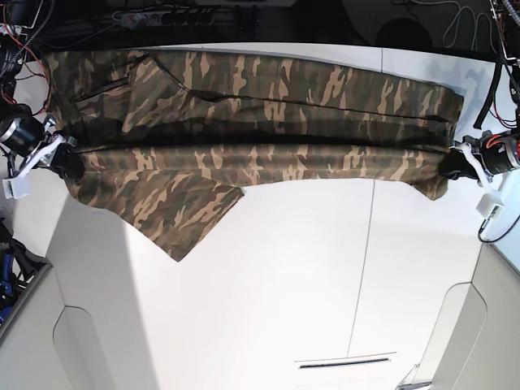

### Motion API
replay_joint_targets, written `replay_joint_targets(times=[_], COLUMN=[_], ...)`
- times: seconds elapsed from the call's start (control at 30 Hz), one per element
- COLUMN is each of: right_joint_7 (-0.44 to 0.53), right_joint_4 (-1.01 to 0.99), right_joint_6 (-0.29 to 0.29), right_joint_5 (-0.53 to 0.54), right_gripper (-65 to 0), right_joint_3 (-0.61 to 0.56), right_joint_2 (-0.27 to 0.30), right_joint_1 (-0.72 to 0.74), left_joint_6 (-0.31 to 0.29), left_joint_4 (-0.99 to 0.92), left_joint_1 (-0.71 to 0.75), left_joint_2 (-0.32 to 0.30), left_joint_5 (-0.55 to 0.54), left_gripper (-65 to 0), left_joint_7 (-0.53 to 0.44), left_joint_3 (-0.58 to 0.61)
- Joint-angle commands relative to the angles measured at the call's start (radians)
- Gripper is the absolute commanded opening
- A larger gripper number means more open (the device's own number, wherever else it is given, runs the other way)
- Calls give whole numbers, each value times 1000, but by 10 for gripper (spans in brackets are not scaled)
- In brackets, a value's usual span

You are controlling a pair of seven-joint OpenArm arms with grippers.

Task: Fold the T-shirt properly
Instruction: 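Lift the side edges and fold them over toward the collar, then grasp the hanging sleeve with the right gripper and fold it onto the shirt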

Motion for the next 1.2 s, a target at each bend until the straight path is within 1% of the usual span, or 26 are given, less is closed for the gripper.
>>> replay_joint_targets(times=[0.0, 0.07, 0.27, 0.37, 0.43, 0.47, 0.5, 0.53, 0.6, 0.67, 0.77, 0.83, 0.87, 0.97, 1.1, 1.17], right_joint_7=[19, 19, 19, 19, 19, 19, 19, 20, 23, 40, 100, 153, 164, 163, 164, 166], right_joint_4=[18, 18, 10, -6, -16, -18, -18, -18, -17, -17, -15, -14, -14, -14, -15, -16], right_joint_6=[0, 0, -4, -4, -4, -4, -4, -4, -4, -4, -4, -4, -4, -5, -23, -23], right_joint_5=[26, 39, 23, -29, -46, -48, -47, -45, -40, -23, 8, 11, 8, -18, -68, -99], right_gripper=[-650, -650, -650, -646, -444, -353, -283, -248, -243, -243, -243, -243, -243, -243, -243, -243], right_joint_3=[21, 29, 29, 29, 29, 29, 29, 29, 30, 31, 31, 31, 31, 31, 31, 30], right_joint_2=[22, 22, 16, 5, -3, -4, -3, -2, -2, -2, -2, -3, -3, -3, -4, -13], right_joint_1=[4, -14, -66, -66, -67, -67, -66, -66, -63, -60, -58, -54, -46, -2, 73, 108], left_joint_6=[-5, -5, -5, -5, -5, -5, -5, -5, -5, -5, -5, -5, -5, -5, -5, -5], left_joint_4=[21, 24, 24, 24, 24, 24, 24, 24, 24, 24, 24, 24, 24, 24, 24, 24], left_joint_1=[-5, 10, 34, 34, 35, 34, 34, 34, 34, 34, 34, 34, 34, 34, 34, 34], left_joint_2=[-28, -27, -25, -24, -24, -24, -24, -24, -24, -24, -24, -24, -24, -24, -24, -24], left_joint_5=[-4, -3, 8, 8, 9, 9, 7, 7, 7, 7, 4, 4, 4, 3, 3, 3], left_gripper=[-650, -650, -650, -650, -650, -650, -637, -615, -570, -540, -539, -538, -539, -539, -538, -538], left_joint_7=[-12, -11, 0, -1, 0, -1, -2, -2, -2, -1, -1, -1, -2, -2, -2, -2], left_joint_3=[-11, -11, -11, -10, -10, -10, -10, -10, -10, -10, -10, -10, -10, -10, -10, -10])
